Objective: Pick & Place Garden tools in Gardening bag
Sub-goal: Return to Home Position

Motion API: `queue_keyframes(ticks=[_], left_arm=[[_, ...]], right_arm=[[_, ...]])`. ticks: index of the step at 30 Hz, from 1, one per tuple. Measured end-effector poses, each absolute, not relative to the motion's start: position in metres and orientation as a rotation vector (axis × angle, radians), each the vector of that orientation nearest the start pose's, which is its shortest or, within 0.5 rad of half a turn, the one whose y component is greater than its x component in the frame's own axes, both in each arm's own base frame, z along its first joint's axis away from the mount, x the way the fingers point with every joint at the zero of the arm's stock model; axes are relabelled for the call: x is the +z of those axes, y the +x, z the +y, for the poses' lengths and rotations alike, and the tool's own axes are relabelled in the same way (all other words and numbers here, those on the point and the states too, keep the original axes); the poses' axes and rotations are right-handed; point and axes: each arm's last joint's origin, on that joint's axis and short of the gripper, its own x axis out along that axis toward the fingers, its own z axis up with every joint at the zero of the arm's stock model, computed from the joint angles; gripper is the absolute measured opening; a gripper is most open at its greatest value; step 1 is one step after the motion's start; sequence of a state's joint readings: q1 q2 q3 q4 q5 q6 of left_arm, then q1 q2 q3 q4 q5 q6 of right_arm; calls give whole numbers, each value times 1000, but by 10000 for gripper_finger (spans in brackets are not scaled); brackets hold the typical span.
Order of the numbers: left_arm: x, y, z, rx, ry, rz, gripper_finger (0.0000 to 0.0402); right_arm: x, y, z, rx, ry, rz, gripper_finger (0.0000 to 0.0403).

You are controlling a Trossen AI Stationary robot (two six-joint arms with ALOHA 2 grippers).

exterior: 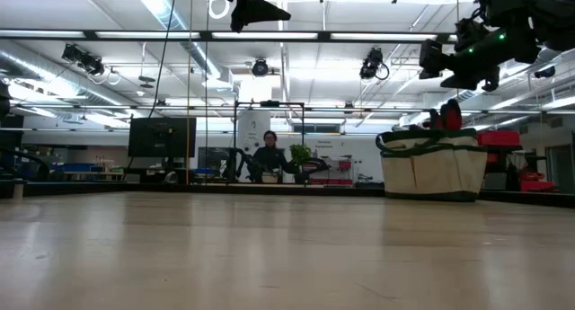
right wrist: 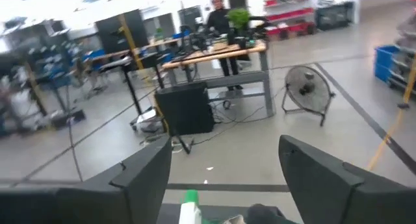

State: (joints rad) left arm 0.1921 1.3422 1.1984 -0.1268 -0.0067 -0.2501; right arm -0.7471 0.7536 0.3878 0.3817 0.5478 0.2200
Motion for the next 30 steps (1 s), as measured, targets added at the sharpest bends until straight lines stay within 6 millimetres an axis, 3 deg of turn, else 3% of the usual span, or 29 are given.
queue_keyframes(ticks=[13, 23, 30], left_arm=[[359, 299, 58, 234, -304, 240, 277], [359, 299, 58, 234, -302, 240, 277], [359, 299, 58, 234, -301, 240, 277]], right_arm=[[254, 124, -122, -954, 113, -74, 251], [254, 130, -116, -840, 163, -95, 160], [257, 141, -103, -626, 204, -120, 92]])
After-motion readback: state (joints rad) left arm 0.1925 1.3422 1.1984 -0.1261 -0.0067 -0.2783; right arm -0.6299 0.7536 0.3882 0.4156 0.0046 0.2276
